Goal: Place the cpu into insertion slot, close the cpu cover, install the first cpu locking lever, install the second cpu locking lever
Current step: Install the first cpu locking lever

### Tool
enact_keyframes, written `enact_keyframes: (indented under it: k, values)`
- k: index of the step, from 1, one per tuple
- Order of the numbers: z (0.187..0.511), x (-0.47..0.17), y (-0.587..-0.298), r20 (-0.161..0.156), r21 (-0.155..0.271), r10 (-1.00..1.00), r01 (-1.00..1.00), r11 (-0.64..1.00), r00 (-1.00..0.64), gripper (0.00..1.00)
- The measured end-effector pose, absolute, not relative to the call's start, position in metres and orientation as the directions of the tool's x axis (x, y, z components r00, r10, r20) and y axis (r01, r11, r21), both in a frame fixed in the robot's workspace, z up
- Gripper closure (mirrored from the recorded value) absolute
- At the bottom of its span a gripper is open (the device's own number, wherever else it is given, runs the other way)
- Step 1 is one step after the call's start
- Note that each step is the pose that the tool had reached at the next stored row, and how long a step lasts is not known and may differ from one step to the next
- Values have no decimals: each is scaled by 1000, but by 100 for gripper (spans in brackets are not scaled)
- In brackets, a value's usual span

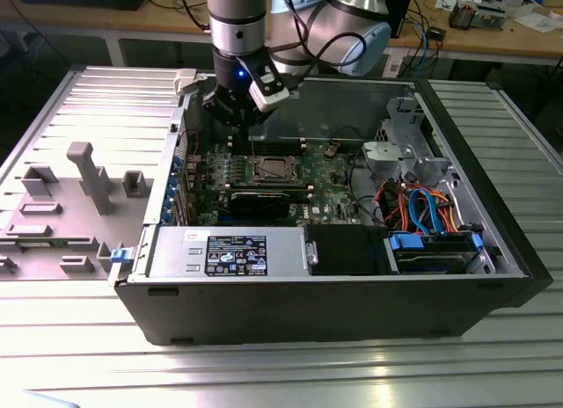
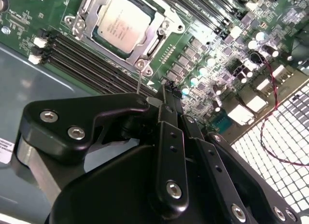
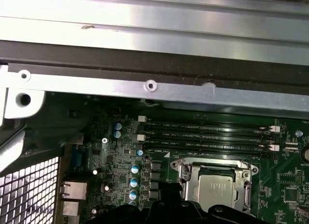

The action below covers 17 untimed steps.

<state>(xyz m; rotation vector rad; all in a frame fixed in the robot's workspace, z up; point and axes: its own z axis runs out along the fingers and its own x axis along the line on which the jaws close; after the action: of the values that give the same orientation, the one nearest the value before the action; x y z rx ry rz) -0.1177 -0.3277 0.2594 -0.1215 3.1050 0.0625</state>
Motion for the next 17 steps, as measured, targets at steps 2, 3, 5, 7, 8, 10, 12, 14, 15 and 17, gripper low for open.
enact_keyframes:
  k: [2,3,5,7,8,10,12,14,15,17]
  values:
    - [259,-118,-325,-35,39,-78,-79,996,-996,89]
    - [259,-118,-323,-35,39,-78,-79,996,-996,89]
    - [259,-117,-321,-35,39,-78,-79,996,-996,89]
    - [258,-117,-319,-35,39,-78,-80,996,-996,89]
    - [258,-115,-318,-35,39,-78,-80,996,-996,89]
    - [257,-110,-316,-35,39,-79,-80,996,-996,89]
    - [256,-99,-316,-35,39,-79,-81,996,-996,89]
    - [256,-94,-316,-35,39,-79,-80,996,-996,89]
    - [256,-93,-316,-35,39,-79,-80,996,-996,89]
    - [255,-93,-316,-35,39,-79,-80,996,-996,89]
